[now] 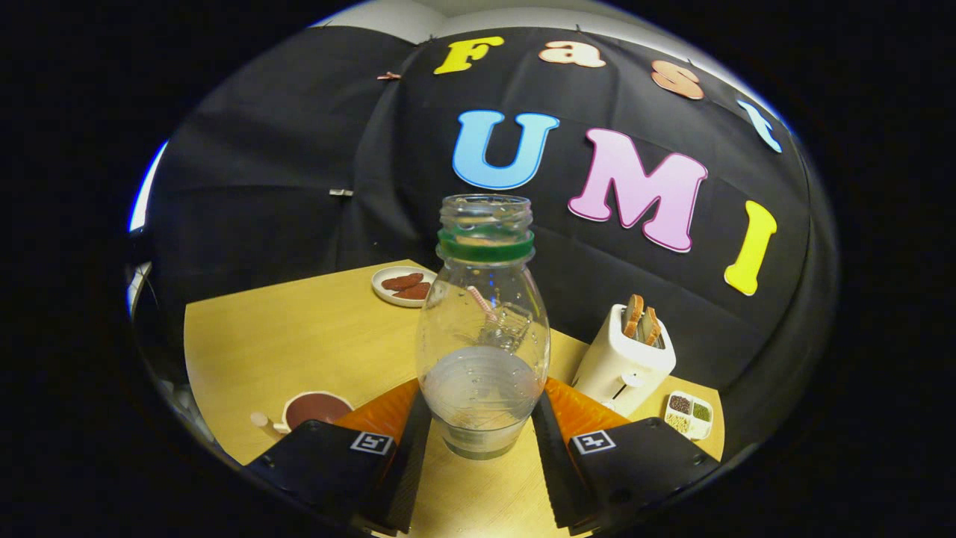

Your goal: Take the bottle from table, then pour the juice into the cup, finally place the bottle on the coaster

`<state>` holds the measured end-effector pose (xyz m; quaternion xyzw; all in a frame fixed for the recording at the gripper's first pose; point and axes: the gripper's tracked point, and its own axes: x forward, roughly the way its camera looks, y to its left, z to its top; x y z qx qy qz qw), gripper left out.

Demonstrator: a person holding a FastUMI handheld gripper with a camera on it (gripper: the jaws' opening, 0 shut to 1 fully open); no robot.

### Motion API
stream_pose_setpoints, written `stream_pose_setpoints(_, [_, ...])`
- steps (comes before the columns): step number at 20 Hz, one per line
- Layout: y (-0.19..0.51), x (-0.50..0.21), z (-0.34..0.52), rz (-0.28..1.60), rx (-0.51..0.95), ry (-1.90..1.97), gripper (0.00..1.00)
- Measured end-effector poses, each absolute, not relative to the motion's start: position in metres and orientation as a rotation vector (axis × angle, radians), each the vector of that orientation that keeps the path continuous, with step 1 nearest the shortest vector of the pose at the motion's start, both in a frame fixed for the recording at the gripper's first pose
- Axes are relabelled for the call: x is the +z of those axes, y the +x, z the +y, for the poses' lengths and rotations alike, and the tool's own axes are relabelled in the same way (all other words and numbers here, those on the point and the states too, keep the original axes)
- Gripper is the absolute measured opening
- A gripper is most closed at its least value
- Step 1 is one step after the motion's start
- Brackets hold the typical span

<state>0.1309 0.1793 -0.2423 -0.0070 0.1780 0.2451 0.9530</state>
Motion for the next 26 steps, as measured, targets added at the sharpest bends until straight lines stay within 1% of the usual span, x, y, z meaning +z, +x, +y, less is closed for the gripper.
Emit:
stream_pose_setpoints(5, [0.16,-0.262,0.175,0.425,0.477,0.155,0.72])
stream_pose_setpoints(10, [0.178,-0.293,0.178,0.465,0.459,0.174,0.72])
stream_pose_setpoints(11, [0.181,-0.302,0.177,0.475,0.451,0.173,0.73])
stream_pose_setpoints(15, [0.188,-0.326,0.182,0.509,0.46,0.181,0.74])
stream_pose_setpoints(20, [0.191,-0.34,0.185,0.531,0.462,0.184,0.74])
stream_pose_setpoints(26, [0.192,-0.34,0.185,0.534,0.459,0.188,0.74])
